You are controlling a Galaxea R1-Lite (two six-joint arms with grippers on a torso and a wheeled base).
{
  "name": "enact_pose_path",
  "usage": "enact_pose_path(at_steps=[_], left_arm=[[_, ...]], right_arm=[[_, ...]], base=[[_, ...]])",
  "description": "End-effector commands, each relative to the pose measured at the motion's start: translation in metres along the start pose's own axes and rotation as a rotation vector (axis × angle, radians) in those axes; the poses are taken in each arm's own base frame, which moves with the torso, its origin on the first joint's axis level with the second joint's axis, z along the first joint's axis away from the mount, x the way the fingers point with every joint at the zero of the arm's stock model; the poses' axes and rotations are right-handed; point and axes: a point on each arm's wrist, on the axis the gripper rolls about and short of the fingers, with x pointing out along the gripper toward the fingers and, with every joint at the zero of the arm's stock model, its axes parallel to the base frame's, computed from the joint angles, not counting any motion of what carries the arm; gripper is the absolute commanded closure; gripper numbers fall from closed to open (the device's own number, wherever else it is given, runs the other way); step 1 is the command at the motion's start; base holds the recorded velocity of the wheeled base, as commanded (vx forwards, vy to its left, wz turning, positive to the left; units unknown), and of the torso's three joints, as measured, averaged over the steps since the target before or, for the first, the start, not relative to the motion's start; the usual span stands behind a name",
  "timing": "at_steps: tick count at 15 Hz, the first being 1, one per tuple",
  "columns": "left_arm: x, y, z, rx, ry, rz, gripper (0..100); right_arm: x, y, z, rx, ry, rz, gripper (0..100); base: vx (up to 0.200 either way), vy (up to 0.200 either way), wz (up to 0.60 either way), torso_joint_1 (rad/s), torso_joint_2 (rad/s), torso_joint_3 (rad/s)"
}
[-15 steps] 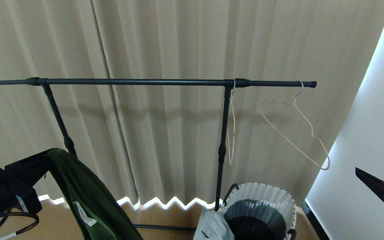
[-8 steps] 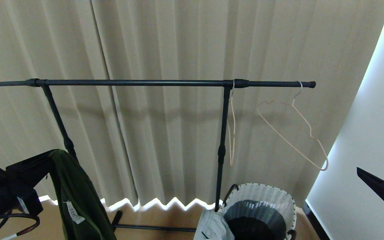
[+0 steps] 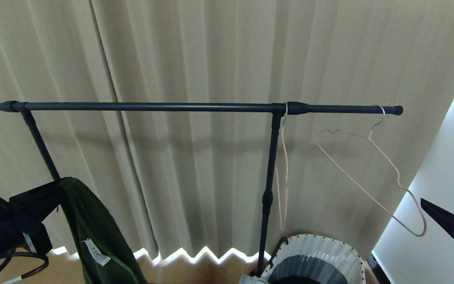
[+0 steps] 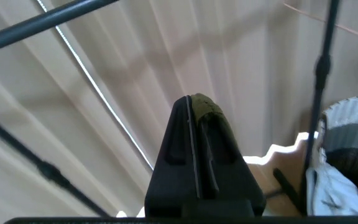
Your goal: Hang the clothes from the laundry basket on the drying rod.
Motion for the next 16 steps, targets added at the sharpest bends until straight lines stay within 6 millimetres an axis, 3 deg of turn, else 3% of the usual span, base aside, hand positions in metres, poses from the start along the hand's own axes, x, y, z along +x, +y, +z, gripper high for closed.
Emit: enact_pose_path(at_steps=[1,5,8,13,16], left_arm=[[0.001,0.0,-0.001,0.001,0.004,-0.001,100],[0.0,0.0,-0.001,0.001,0.004,-0.003,100],[-0.001,-0.002,-0.002,0.003,0.001,-0.008,100],[-0.003,-0.001,0.0,0.005,-0.011,-0.005,100],[-0.004,-0.001,0.0,0.005,-0.011,-0.003,100]], right_arm=[[0.001,0.0,0.001,-0.001,-0.001,-0.001,0],[0.023,-0.011,0.012,0.015,0.051,-0.043,0],[0.068,-0.031,0.018,0.045,0.234,-0.065,0],[0.113,-0.029,0.015,0.134,0.348,0.001,0],[0.125,-0.029,0.015,0.173,0.349,0.054,0]], base=[[0.0,0.0,0.0,0.0,0.0,0.0],[0.0,0.0,0.0,0.0,0.0,0.0],[0.0,0.0,0.0,0.0,0.0,0.0],[0.0,0.0,0.0,0.0,0.0,0.0],[0.0,0.0,0.0,0.0,0.0,0.0]])
